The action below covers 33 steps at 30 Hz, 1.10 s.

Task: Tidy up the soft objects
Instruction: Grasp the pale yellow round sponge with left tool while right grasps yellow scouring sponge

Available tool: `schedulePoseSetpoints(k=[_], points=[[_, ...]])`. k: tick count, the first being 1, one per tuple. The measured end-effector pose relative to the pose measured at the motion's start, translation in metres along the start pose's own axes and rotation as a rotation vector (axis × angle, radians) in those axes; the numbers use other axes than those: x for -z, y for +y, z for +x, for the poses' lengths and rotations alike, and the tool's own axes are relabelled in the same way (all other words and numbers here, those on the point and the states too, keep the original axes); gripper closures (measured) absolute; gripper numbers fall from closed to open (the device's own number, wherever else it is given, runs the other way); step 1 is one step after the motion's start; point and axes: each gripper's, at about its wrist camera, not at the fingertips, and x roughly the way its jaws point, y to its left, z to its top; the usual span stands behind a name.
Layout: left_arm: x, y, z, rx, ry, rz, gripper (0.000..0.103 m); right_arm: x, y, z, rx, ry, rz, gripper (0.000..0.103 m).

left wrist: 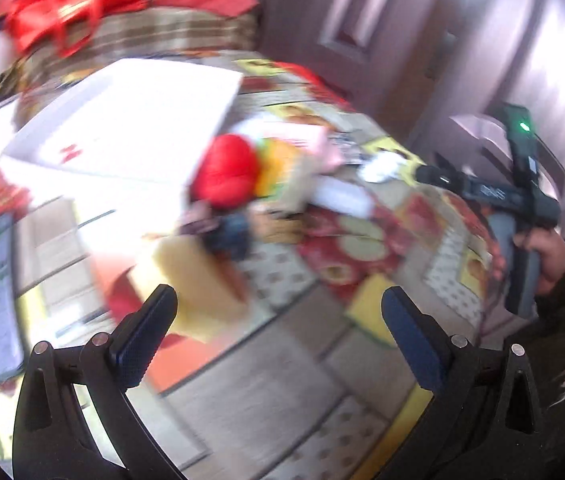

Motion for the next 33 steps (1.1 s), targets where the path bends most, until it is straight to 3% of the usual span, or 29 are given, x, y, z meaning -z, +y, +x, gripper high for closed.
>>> schedulePoseSetpoints(k=[2, 5, 8, 12, 16, 21, 23, 24, 28, 33], points=[[0.001, 0.012, -0.004, -0.016, -0.006, -0.047, 0.000, -0.001, 0.006, 0.006, -0.032, 0.026, -0.020, 0.000], [0.001, 0.016, -0.007, -0.037, -0.028, -0.074, 0.000, -0.002, 0.020, 0.012, -0.166, 0.091, -0.047, 0.000], [0.001, 0.015, -0.006, -0.111, -0.027, -0.075, 0.000, 0.013, 0.054, 0.006, -0.270, 0.135, -0.215, 0.000], [-0.003, 0.024, 0.002, -0.219, -0.008, -0.062, 0.000, 0.038, 0.095, 0.005, -0.305, 0.183, -0.401, 0.005], [-0.014, 0.025, 0.020, -0.266, 0.026, 0.044, 0.000, 0.055, 0.111, 0.018, -0.298, 0.254, -0.476, 0.017], [-0.016, 0.035, 0.054, -0.305, 0.141, 0.040, 0.006, 0.074, 0.114, 0.025, -0.286, 0.338, -0.483, 0.042], [-0.011, 0.036, 0.059, -0.307, 0.166, 0.034, 0.030, 0.078, 0.113, 0.024, -0.269, 0.324, -0.493, 0.049], [-0.008, 0.036, 0.061, -0.310, 0.185, 0.042, 0.039, 0.079, 0.111, 0.021, -0.266, 0.320, -0.495, 0.063], [-0.005, 0.032, 0.055, -0.296, 0.174, 0.045, 0.044, 0.081, 0.098, 0.011, -0.270, 0.304, -0.453, 0.064], [-0.033, 0.022, 0.017, -0.311, 0.064, 0.026, 0.044, 0.051, 0.076, -0.015, -0.233, 0.189, -0.375, 0.064]])
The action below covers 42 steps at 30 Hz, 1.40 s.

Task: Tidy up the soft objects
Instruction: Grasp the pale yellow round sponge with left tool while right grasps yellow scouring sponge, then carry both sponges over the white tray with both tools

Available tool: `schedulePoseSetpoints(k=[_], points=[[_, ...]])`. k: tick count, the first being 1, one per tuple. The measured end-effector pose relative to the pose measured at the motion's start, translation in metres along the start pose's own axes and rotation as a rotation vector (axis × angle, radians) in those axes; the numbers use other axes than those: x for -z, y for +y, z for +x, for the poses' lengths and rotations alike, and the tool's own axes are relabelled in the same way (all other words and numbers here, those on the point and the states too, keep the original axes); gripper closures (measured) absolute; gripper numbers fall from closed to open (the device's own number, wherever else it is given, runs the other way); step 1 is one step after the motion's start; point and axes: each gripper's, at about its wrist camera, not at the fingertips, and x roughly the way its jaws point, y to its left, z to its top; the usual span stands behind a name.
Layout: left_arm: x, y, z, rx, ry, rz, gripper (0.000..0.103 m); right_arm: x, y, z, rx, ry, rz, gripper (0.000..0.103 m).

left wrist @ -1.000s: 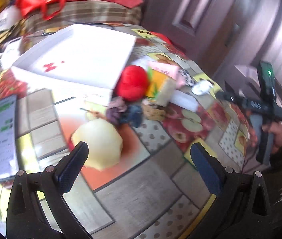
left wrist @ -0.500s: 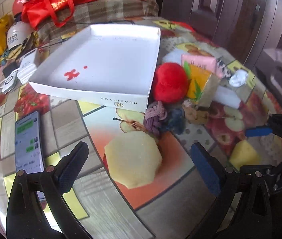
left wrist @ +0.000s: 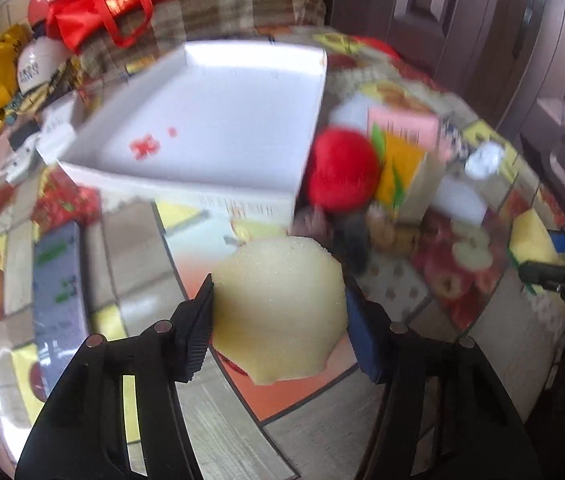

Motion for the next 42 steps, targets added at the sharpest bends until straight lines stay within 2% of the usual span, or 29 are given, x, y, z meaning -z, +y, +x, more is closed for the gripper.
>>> schedulePoseSetpoints(k=[7, 10, 13, 22, 42], points=[[-0.068, 0.007, -0.072, -0.039, -0.202, -0.096, 0.043, -0.058, -0.034, -0.072, 0.041, -0.276, 0.145, 0.064], [-0.072, 0.005, -0.087, -0.046, -0.237, -0.141, 0.043, -0.080, -0.042, -0.093, 0.025, -0.377, 0.240, 0.064], [-0.066, 0.004, -0.087, -0.041, -0.230, -0.163, 0.043, -0.090, -0.037, -0.100, 0.030, -0.431, 0.267, 0.064], [-0.055, 0.008, -0.088, -0.057, -0.221, -0.187, 0.043, -0.101, -0.020, -0.085, -0.019, -0.398, 0.242, 0.064], [-0.057, 0.006, -0.086, -0.049, -0.222, -0.188, 0.043, -0.103, -0.022, -0.080, -0.027, -0.380, 0.245, 0.064]])
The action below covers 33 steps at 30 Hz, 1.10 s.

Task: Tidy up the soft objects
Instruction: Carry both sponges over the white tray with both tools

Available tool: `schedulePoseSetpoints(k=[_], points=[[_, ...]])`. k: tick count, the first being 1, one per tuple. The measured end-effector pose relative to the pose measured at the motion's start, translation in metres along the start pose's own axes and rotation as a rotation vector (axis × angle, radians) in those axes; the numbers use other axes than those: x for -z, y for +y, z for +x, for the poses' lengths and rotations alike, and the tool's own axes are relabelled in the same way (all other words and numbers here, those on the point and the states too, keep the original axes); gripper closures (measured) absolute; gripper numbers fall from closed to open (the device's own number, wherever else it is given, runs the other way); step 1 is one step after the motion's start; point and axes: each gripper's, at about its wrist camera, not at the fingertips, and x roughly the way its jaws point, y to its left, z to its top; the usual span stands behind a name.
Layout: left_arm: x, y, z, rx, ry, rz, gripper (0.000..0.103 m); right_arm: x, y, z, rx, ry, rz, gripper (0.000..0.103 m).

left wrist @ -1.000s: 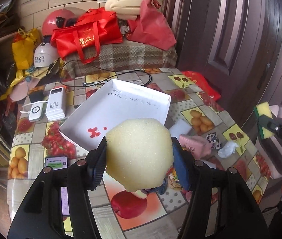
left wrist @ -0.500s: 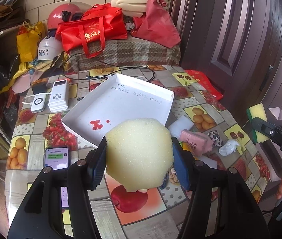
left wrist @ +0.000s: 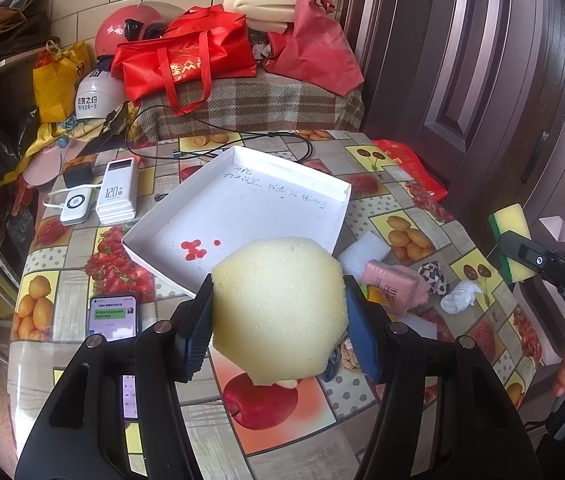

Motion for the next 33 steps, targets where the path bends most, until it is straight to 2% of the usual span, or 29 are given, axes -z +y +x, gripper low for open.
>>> schedulePoseSetpoints(k=[19, 29, 33], points=[[-0.008, 0.015, 0.035, -0.001, 0.047, -0.014, 0.043, -0.009, 0.003, 0.035, -0.021, 0.070, -0.005, 0.063], [-0.037, 0.022, 0.078, -0.012, 0.078, 0.000, 0.043, -0.027, 0.008, 0.091, -0.093, 0.149, 0.027, 0.063], [-0.043, 0.030, 0.112, -0.015, 0.121, -0.026, 0.043, -0.034, 0.012, 0.125, -0.124, 0.195, 0.042, 0.062]])
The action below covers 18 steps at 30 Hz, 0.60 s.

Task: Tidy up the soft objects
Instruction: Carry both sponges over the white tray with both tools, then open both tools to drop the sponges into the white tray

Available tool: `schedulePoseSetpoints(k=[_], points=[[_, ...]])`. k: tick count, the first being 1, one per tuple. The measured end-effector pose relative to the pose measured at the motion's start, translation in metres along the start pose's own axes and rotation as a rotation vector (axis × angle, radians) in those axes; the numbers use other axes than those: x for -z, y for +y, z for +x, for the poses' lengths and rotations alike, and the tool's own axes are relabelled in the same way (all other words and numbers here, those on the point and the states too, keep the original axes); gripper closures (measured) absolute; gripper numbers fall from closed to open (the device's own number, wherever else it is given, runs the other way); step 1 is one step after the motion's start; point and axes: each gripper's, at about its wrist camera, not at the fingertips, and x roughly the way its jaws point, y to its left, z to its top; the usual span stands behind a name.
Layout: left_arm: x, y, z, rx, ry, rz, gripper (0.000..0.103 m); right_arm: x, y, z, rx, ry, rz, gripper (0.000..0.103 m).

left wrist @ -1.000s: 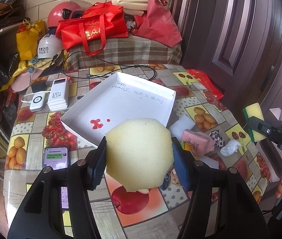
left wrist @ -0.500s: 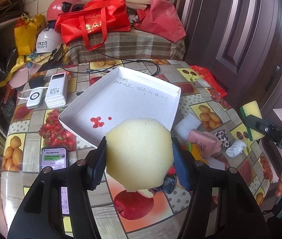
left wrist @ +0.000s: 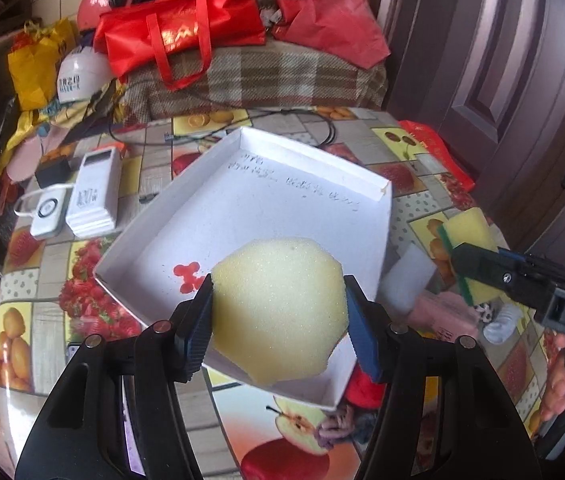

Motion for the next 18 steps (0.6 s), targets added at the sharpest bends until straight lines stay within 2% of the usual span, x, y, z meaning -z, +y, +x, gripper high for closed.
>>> schedulePoseSetpoints(k=[6, 10, 12, 13, 14, 15, 16, 17, 18], points=[[-0.007, 0.017, 0.052, -0.027, 0.078, -0.067, 0.043, -0.004, 0.000, 0.057, -0.049, 0.091, 0.058, 0.062], [-0.012, 0.028, 0.070, -0.046, 0.090, -0.103, 0.041, -0.004, -0.004, 0.092, -0.056, 0.151, 0.109, 0.062], [-0.012, 0.032, 0.071, -0.047, 0.078, -0.116, 0.035, -0.002, -0.005, 0.099, -0.044, 0.160, 0.115, 0.062], [-0.012, 0.034, 0.071, -0.043, 0.068, -0.124, 0.023, -0.001, -0.005, 0.101, -0.032, 0.158, 0.114, 0.062], [-0.012, 0.038, 0.070, -0.061, 0.056, -0.135, 0.017, -0.001, -0.004, 0.103, -0.024, 0.156, 0.112, 0.060], [-0.012, 0.042, 0.068, -0.067, 0.043, -0.151, 0.014, 0.000, -0.003, 0.104, -0.018, 0.152, 0.110, 0.050], [-0.012, 0.047, 0.067, -0.066, 0.029, -0.172, 0.006, 0.001, -0.005, 0.103, -0.014, 0.143, 0.112, 0.039], [-0.011, 0.052, 0.063, -0.069, 0.017, -0.198, 0.000, 0.001, -0.006, 0.102, -0.011, 0.133, 0.115, 0.013], [-0.011, 0.056, 0.061, -0.079, 0.010, -0.212, 0.000, 0.001, -0.007, 0.100, 0.005, 0.121, 0.117, 0.000]])
